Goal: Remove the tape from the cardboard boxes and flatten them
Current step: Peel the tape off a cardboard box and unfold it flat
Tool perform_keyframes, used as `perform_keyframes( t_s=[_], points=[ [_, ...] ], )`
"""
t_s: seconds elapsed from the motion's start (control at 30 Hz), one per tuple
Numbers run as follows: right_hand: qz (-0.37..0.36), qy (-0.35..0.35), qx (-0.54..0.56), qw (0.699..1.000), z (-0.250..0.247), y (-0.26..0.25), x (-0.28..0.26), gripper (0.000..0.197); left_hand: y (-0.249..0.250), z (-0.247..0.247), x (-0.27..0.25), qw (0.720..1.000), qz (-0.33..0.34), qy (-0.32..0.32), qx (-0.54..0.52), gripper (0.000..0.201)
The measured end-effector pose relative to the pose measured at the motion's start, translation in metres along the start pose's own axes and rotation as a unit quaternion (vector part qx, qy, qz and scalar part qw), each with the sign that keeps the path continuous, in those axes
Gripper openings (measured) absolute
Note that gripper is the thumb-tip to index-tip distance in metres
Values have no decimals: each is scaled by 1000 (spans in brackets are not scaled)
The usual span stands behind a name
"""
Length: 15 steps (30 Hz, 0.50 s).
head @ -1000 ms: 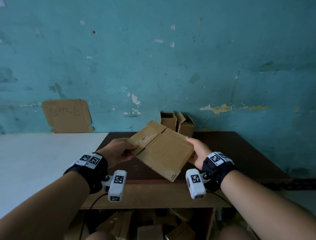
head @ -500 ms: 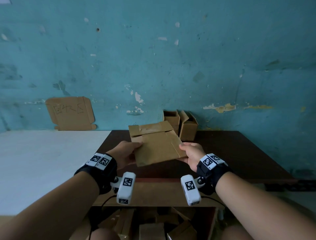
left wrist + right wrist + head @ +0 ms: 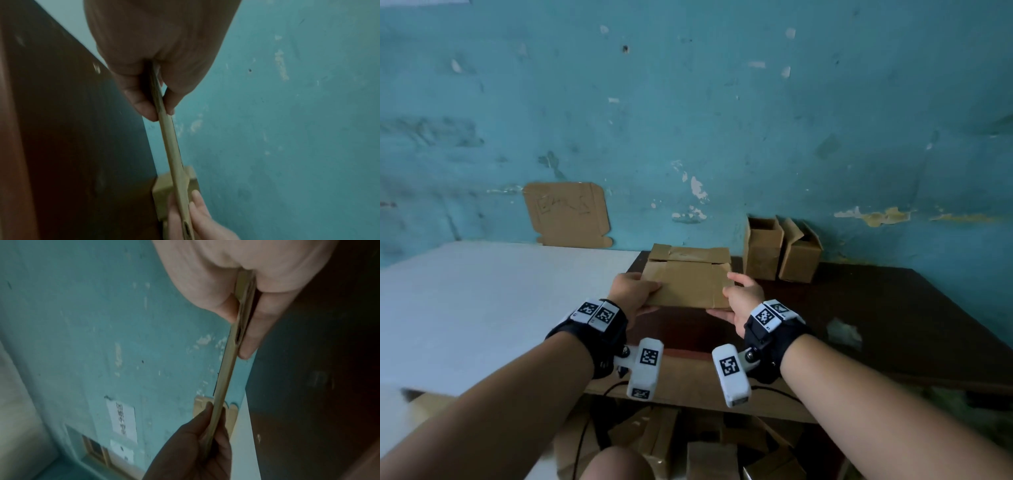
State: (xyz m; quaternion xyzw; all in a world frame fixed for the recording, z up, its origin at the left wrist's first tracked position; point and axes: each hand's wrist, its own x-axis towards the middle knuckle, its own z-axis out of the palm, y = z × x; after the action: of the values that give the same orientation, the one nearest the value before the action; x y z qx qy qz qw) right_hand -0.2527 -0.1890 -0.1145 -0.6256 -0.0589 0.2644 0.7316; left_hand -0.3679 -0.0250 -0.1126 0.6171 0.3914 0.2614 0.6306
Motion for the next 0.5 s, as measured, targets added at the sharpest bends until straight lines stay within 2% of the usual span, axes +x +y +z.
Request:
perform_keyframes(
  t_s=[0.17, 0.3, 0.4, 0.5],
  points=[
    [44, -98, -55, 993, 63, 18, 6, 35, -5, -71, 26, 997, -5, 81, 7, 22],
    [69, -158, -64, 983, 117, 31, 15, 40, -13, -119, 50, 991, -24, 127, -21, 9],
    [85, -191, -59, 976, 153, 39, 25, 42, -21, -147, 72, 983, -23, 177, -51, 46],
    [97, -224, -80, 967, 186, 46, 39, 42, -29, -166, 99, 976, -27, 191, -101, 45]
  ],
)
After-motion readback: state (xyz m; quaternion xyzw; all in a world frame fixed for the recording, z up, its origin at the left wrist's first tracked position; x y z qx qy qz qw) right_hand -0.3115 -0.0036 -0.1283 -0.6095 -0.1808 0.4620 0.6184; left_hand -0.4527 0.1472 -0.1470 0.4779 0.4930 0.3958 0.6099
